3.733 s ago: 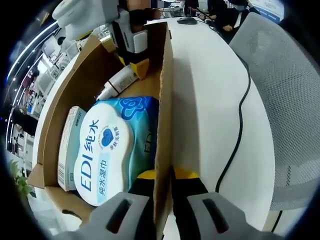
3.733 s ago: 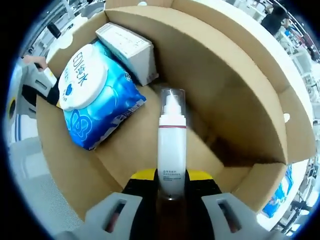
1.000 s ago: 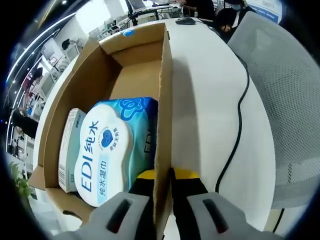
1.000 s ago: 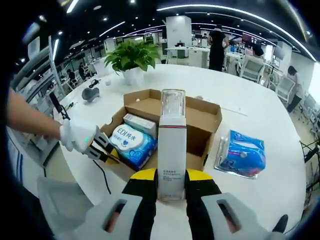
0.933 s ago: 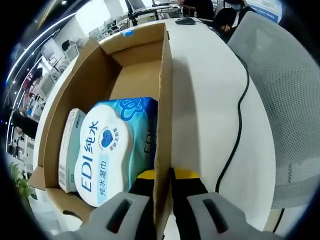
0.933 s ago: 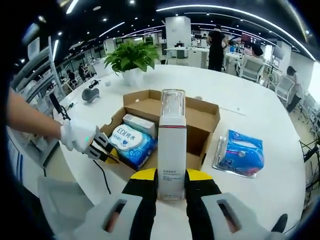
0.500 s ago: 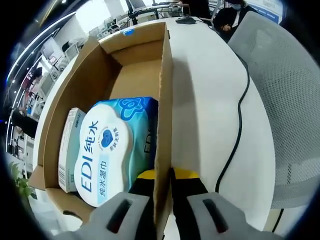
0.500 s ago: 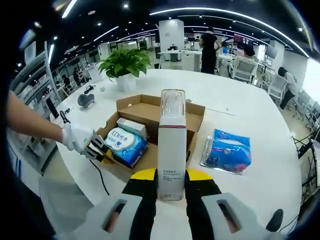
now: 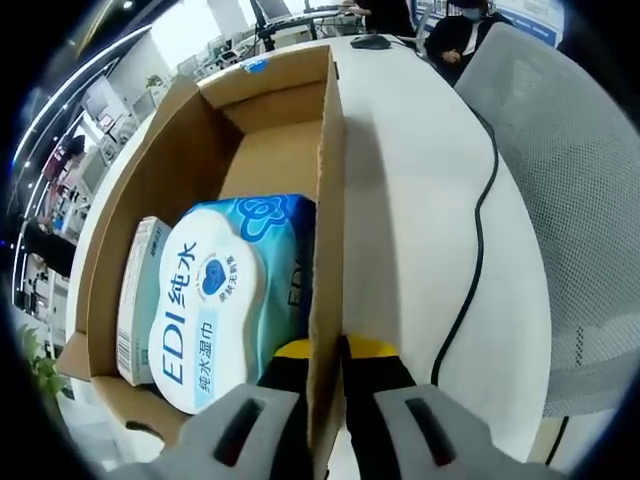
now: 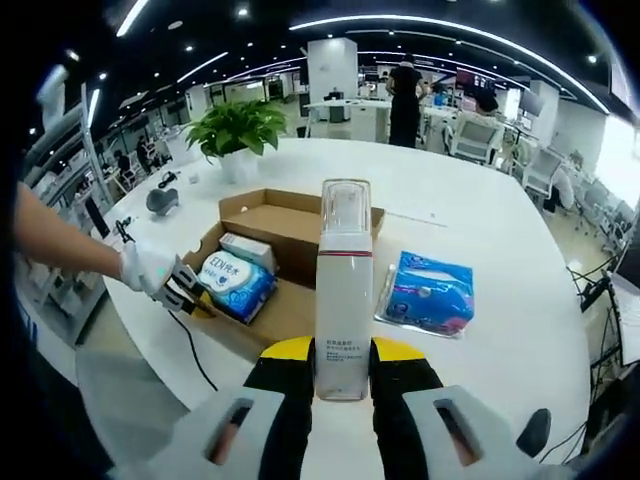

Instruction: Operate the shoe box by opening the lid, removing the specified soft item, and placing it in the target area until the item is outside and the box remains undamaged.

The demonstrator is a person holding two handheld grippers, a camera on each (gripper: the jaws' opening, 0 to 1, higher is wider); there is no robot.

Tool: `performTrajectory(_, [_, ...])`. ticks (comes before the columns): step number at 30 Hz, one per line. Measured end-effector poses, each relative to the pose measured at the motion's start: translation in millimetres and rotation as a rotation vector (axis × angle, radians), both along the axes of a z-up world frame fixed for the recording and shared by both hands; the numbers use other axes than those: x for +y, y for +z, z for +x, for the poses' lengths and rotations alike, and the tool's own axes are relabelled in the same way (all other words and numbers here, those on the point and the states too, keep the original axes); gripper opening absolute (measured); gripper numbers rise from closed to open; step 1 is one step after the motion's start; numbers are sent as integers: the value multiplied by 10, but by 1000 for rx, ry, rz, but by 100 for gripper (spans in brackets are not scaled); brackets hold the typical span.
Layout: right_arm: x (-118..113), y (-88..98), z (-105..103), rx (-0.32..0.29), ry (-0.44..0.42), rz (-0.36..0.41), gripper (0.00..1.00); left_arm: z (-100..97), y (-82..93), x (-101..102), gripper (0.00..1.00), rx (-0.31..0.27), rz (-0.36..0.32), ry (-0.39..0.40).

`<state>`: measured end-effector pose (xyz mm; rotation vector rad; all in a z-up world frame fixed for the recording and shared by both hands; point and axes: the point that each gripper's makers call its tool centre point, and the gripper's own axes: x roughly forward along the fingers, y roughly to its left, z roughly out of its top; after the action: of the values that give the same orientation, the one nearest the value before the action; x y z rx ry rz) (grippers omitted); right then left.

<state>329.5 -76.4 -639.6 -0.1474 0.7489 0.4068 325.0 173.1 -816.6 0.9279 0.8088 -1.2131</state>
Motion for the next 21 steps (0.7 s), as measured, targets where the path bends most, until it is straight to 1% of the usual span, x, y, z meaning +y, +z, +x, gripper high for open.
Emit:
performTrajectory(5, [-147,10,-35,-2,-29,-8,17,2,5,-3,3,5,0,6])
performTrajectory(11, [-284,-35,-100,11,-58,-8,17,-3,9,-4,3,1,-1,2])
performTrajectory(16, [-410,-75,-125,35,-88,-6,17,-4,9,-5,3,2,-1,3])
performTrajectory(18, [-469,-50,-112,30,-100,-9,17,-3,6,-4,3,2,-1,3])
performTrajectory(21, [-558,26,-92,6,-118,-4,17,-1,1,-1,3,4,0,7])
